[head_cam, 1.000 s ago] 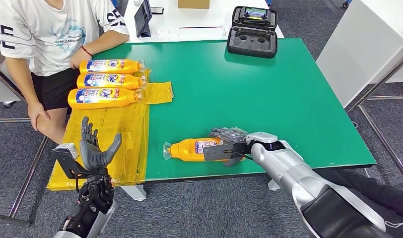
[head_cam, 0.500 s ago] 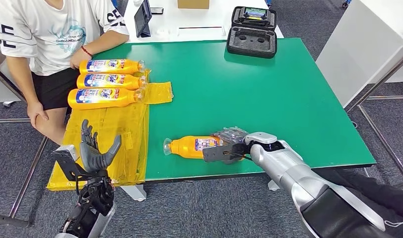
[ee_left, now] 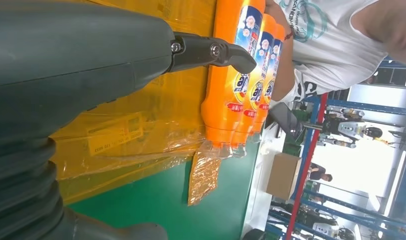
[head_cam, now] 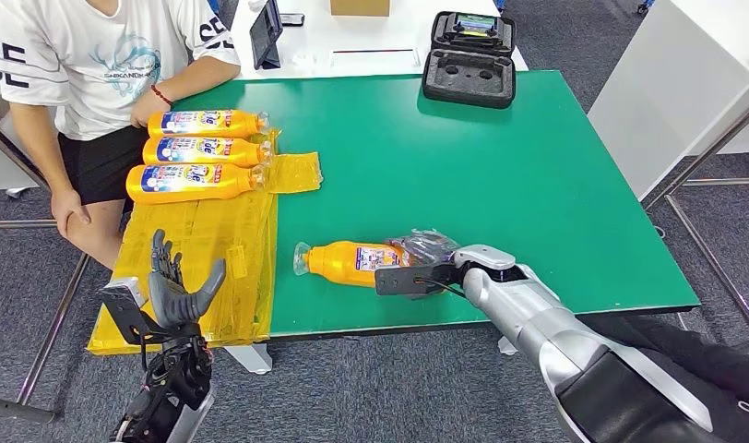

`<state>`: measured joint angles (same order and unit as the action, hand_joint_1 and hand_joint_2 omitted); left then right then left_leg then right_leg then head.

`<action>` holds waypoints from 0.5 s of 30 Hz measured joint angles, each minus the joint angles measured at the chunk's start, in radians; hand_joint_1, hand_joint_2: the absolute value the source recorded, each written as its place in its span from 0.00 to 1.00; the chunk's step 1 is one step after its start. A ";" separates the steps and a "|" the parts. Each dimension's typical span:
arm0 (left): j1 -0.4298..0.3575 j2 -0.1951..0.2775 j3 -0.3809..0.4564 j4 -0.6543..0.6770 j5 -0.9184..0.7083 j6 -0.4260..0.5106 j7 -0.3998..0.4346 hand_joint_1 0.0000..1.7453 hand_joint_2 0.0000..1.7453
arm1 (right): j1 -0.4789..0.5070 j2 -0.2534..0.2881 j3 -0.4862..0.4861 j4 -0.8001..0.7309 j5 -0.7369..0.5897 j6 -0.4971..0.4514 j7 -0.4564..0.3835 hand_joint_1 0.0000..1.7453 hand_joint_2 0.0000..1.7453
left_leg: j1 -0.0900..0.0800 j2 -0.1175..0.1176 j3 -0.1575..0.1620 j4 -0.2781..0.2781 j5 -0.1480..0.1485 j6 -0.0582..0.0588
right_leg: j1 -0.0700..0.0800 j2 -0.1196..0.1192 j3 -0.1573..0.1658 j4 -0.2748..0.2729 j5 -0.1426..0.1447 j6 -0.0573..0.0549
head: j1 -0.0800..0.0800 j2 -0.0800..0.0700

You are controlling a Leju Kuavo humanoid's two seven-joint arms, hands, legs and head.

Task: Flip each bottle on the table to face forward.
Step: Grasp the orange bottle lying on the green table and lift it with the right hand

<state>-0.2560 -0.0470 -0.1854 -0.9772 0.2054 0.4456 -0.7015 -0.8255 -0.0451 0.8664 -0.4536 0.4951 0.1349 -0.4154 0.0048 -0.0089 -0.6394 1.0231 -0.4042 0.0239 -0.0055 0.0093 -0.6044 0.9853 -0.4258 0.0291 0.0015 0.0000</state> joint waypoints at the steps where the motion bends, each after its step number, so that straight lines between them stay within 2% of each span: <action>1: 0.001 0.000 0.000 -0.001 0.000 0.000 0.000 0.00 1.00 | 0.000 0.000 -0.002 0.000 -0.001 0.000 -0.001 1.00 1.00 | 0.000 0.000 0.000 0.000 0.000 0.000 | 0.000 0.000 0.000 0.000 0.000 0.000 | 0.000 0.000; 4: 0.004 0.000 0.000 -0.004 0.000 -0.001 0.000 0.00 1.00 | 0.004 0.000 -0.010 0.000 -0.014 -0.016 -0.009 1.00 1.00 | 0.000 0.000 0.000 0.000 0.000 0.000 | 0.000 0.000 0.000 0.000 0.000 0.000 | 0.000 0.000; 6: 0.007 0.000 0.000 -0.009 0.002 -0.005 0.000 0.00 1.00 | 0.013 0.000 -0.028 -0.005 -0.045 -0.062 -0.034 1.00 1.00 | 0.000 0.000 0.000 0.000 0.000 0.000 | 0.000 0.000 0.000 0.000 0.000 0.000 | 0.000 0.000; 10: 0.014 0.000 0.002 -0.025 0.046 -0.048 0.000 0.00 1.00 | 0.058 -0.001 -0.106 -0.058 -0.127 -0.224 -0.133 1.00 1.00 | 0.000 0.000 0.000 0.000 0.000 0.000 | 0.000 0.000 0.000 0.000 0.000 0.000 | 0.000 0.000; 15: 0.012 0.001 -0.002 -0.046 0.161 -0.136 0.029 0.00 1.00 | 0.174 0.008 -0.247 -0.209 -0.233 -0.402 -0.257 1.00 1.00 | 0.000 0.000 0.000 0.000 -0.001 0.000 | 0.000 0.000 0.000 0.000 -0.001 0.000 | 0.000 0.000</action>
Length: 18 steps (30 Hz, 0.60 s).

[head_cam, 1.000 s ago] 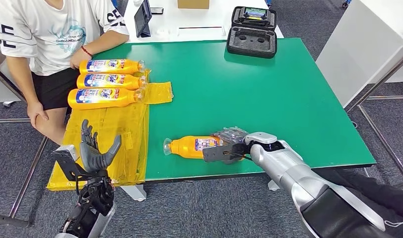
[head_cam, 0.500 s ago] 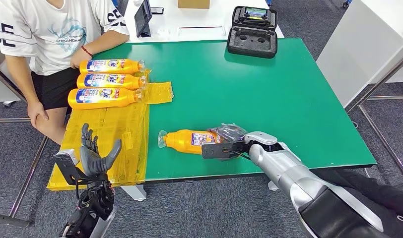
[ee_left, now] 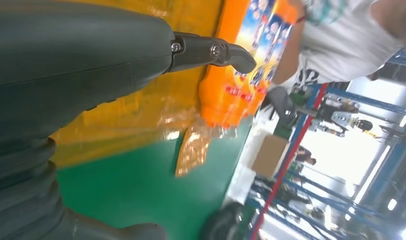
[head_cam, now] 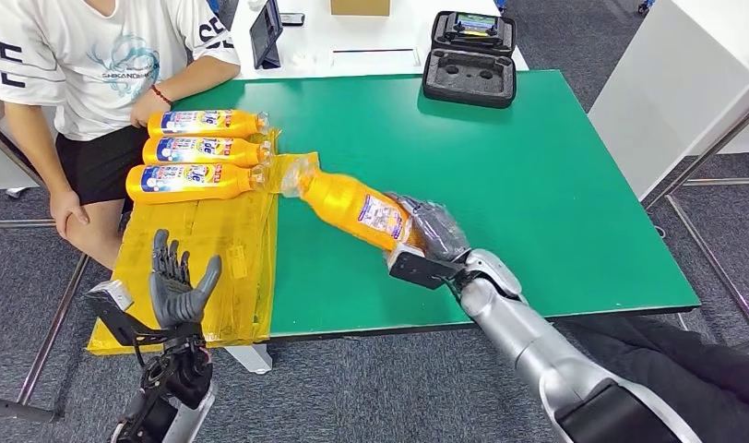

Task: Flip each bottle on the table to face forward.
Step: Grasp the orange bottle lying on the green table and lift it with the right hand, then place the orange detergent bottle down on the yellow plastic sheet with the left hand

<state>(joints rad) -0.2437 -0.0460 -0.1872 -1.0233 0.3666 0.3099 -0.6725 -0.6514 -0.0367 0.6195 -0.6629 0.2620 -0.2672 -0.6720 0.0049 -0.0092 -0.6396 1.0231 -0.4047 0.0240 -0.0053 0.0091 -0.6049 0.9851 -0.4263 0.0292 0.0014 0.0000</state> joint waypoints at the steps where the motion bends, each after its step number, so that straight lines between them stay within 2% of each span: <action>1: -0.002 0.000 -0.004 -0.003 0.015 -0.016 0.008 0.00 1.00 | 0.028 0.003 -0.024 -0.032 -0.019 -0.017 -0.013 1.00 1.00 | 0.000 0.000 0.000 0.000 0.000 0.000 | 0.000 0.000 0.000 0.000 0.000 0.000 | 0.000 0.000; 4: -0.011 0.001 -0.028 -0.011 0.040 -0.050 0.025 0.00 1.00 | 0.111 0.011 -0.068 -0.139 -0.062 -0.055 -0.024 1.00 1.00 | 0.000 0.000 0.000 0.000 0.000 0.000 | 0.000 0.000 0.000 0.000 0.000 0.000 | 0.000 0.000; 8: -0.024 -0.003 -0.074 -0.021 0.048 -0.076 0.049 0.00 1.00 | 0.200 0.034 -0.079 -0.257 -0.073 -0.089 -0.026 1.00 1.00 | 0.000 0.001 0.000 0.000 0.000 0.000 | 0.000 0.000 -0.001 0.000 0.000 0.000 | 0.000 0.000; 18: -0.033 -0.017 -0.189 -0.062 0.067 -0.168 0.108 0.00 1.00 | 0.319 0.083 -0.077 -0.345 -0.023 -0.023 -0.027 1.00 1.00 | 0.000 0.000 -0.001 0.000 0.000 0.000 | 0.000 0.000 -0.001 0.000 0.000 0.000 | 0.000 0.000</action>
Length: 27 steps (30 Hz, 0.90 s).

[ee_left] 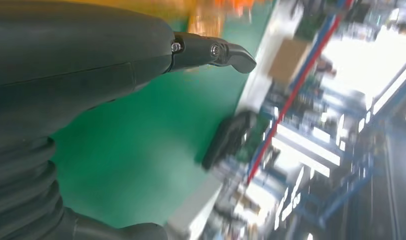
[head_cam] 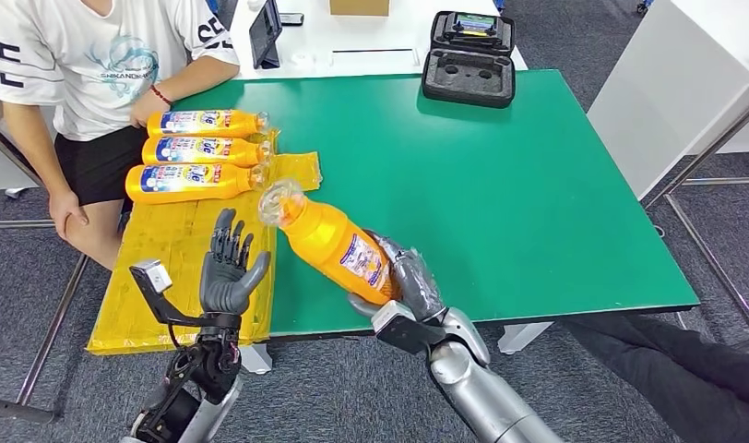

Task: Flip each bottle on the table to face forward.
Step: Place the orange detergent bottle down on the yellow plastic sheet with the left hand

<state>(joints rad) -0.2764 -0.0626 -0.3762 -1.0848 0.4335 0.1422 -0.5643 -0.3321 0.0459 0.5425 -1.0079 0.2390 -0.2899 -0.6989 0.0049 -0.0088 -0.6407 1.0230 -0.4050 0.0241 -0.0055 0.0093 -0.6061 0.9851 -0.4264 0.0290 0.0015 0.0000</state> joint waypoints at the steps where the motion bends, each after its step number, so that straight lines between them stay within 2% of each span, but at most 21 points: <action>1: 0.000 0.000 -0.010 -0.007 0.002 -0.010 0.003 0.00 1.00 | 0.008 0.004 0.000 -0.003 0.001 0.006 0.000 1.00 1.00 | 0.000 0.000 0.000 0.000 0.000 0.000 | 0.000 0.000 0.000 0.000 0.000 0.000 | 0.000 0.000; 10: 0.018 0.007 -0.077 -0.089 -0.006 -0.079 0.018 0.00 1.00 | 0.062 0.013 -0.029 -0.048 -0.010 0.020 0.000 1.00 1.00 | 0.000 0.000 -0.001 0.000 0.000 0.000 | 0.000 0.000 0.000 0.000 0.000 0.000 | 0.000 0.000; 27: 0.034 0.017 -0.080 -0.100 -0.030 -0.067 0.032 0.00 1.00 | 0.169 0.014 -0.177 -0.206 0.044 0.078 0.000 1.00 1.00 | 0.000 0.000 -0.001 0.000 0.000 0.000 | 0.000 0.000 -0.001 0.000 0.000 0.000 | 0.000 0.000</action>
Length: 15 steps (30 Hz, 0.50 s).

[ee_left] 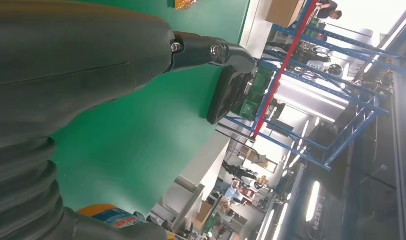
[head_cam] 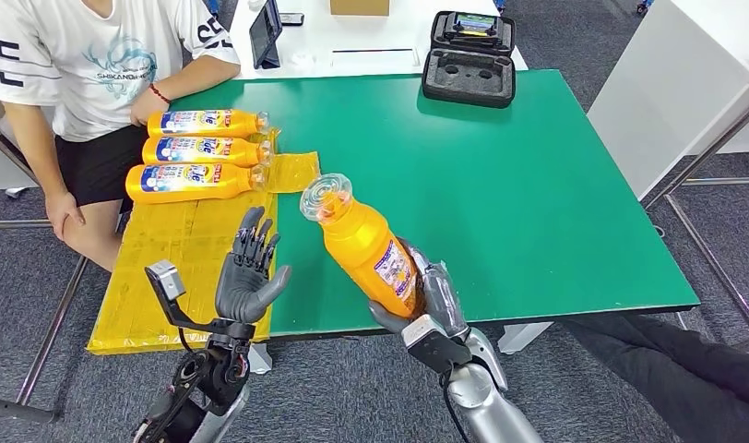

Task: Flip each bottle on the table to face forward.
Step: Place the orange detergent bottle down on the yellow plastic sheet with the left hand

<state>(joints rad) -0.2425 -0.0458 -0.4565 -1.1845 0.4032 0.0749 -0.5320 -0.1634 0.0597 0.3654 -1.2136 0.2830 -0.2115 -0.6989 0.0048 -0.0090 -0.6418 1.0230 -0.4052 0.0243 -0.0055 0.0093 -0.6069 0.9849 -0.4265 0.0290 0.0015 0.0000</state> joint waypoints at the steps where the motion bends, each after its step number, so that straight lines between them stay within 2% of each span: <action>1: 0.000 0.000 0.000 0.001 -0.002 -0.005 0.003 0.00 1.00 | 0.002 0.001 -0.003 -0.001 0.006 0.007 0.000 1.00 1.00 | 0.000 0.000 0.000 0.000 0.000 0.000 | 0.000 0.000 0.000 0.000 0.000 0.000 | 0.000 0.000; 7: 0.004 -0.002 -0.012 0.003 -0.008 -0.045 0.019 0.00 1.00 | 0.010 0.015 -0.010 0.000 0.032 0.031 0.000 1.00 1.00 | 0.000 0.000 0.000 0.000 0.000 0.000 | 0.000 0.000 0.000 0.000 0.000 0.000 | 0.000 0.000; 15: 0.012 -0.007 -0.037 -0.023 -0.009 -0.053 0.022 0.00 1.00 | 0.012 0.026 -0.022 0.011 0.025 0.038 0.000 1.00 1.00 | 0.000 0.000 -0.001 0.000 0.000 0.000 | 0.000 0.000 -0.001 0.000 0.000 0.000 | 0.000 0.000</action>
<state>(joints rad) -0.2302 -0.0531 -0.4940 -1.2074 0.3946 0.0223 -0.5101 -0.1514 0.0856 0.3432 -1.2026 0.3083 -0.1737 -0.6989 0.0048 -0.0090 -0.6424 1.0230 -0.4052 0.0243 -0.0055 0.0094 -0.6076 0.9849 -0.4265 0.0290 0.0013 0.0000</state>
